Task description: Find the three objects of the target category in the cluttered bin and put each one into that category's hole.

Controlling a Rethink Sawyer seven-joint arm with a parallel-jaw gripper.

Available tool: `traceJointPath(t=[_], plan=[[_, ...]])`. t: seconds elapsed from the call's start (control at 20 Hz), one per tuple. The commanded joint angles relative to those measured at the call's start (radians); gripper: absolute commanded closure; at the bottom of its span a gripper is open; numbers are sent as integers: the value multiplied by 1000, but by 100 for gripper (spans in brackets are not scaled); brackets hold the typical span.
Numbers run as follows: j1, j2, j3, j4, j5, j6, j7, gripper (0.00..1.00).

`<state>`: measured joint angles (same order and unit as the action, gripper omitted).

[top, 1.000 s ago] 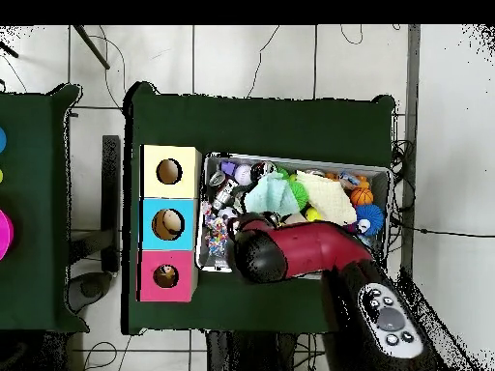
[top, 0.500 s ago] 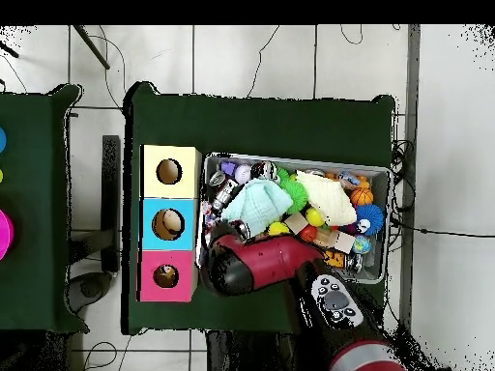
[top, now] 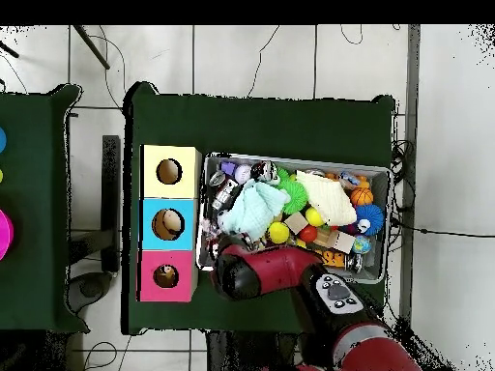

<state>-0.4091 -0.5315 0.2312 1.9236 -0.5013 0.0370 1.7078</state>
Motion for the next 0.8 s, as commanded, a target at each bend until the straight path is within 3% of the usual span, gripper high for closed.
traceJointPath(t=[0.05,0.1,0.35,0.6,0.8], plan=[[-14,61,-38,-40,41,-90,188,0],[3,47,-51,-41,58,-40,186,0],[10,-10,-45,-12,98,25,185,0],[58,-191,-64,66,175,173,183,0],[101,-264,-74,28,241,340,145,0]])
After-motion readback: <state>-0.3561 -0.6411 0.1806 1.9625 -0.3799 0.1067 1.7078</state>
